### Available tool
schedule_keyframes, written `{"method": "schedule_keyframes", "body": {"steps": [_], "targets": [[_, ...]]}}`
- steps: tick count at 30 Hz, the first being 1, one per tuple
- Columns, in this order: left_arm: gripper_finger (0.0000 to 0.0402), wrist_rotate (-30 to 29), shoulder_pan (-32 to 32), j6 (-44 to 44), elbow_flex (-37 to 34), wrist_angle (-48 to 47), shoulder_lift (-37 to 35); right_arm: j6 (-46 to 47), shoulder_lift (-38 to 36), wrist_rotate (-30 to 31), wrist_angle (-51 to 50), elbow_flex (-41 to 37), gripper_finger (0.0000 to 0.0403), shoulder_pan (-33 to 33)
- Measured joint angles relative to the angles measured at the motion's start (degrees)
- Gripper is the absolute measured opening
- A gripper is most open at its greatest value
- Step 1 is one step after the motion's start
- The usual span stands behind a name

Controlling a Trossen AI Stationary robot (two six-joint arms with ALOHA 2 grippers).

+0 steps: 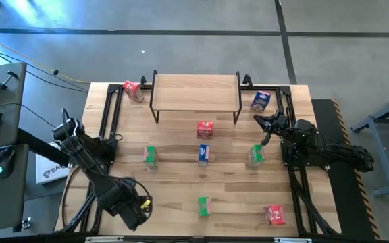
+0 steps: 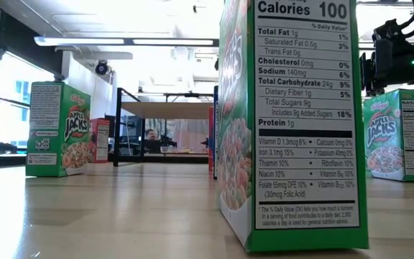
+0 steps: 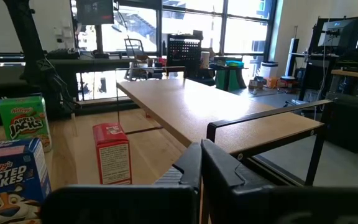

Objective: Stack cereal on shelf
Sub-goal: Put the bottom blue cereal box on the shelf

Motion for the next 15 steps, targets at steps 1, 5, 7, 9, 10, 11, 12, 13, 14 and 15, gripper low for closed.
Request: {"method": "schedule_keyframes", "body": {"steps": [1, 5, 7, 9, 10, 11, 12, 13, 14, 15], "targets": [[0.0307, 0.1, -0.05, -0.11, 0.0, 0.01, 0.0, 0.0, 0.0, 0.0, 0.02, 0.02, 0.0, 0.0], [0.0307, 1.24, -0.45, -0.26, 0.02, -0.24, 0.51, 0.0, 0.0, 0.0, 0.02, 0.01, 0.0, -0.01], [0.0307, 1.32, -0.9, -0.26, 0.0, -0.76, 1.38, 0.0, 0.0, 0.0, 0.0, 0.0, 0.0, 0.0], [0.0307, 1.39, -1.1, -0.26, 0.0, -1.48, 2.39, 0.0, 0.0, 0.0, 0.02, 0.01, 0.0, -0.02], [0.0307, 1.37, -1.1, -0.25, 0.0, -1.51, 2.87, 0.0, 0.0, 0.0, 0.0, 0.0, 0.0, 0.0], [0.0307, 1.21, -1.12, -0.24, 0.0, -1.37, 3.28, 0.0, 0.01, 0.0, 0.0, 0.01, 0.0, 0.0], [0.0307, 0.95, -1.09, -0.23, 0.0, -1.26, 3.61, 0.0, 0.01, 0.0, 0.02, 0.0, 0.0, -0.01], [0.0307, 0.5, -1.08, -0.17, 0.0, -1.1, 3.89, 0.0, -0.05, 0.0, 0.02, 0.01, 0.0, -0.02], [0.0307, 0.01, -1.08, 0.02, 0.0, -1.19, 4.25, 0.0, -0.08, -0.02, 0.0, 0.01, 0.0, 0.0], [0.0307, -0.18, -1.08, 0.27, 0.0, -1.14, 4.6, 0.0, 0.01, 0.0, 0.03, 0.0, 0.0, 0.0]]}}
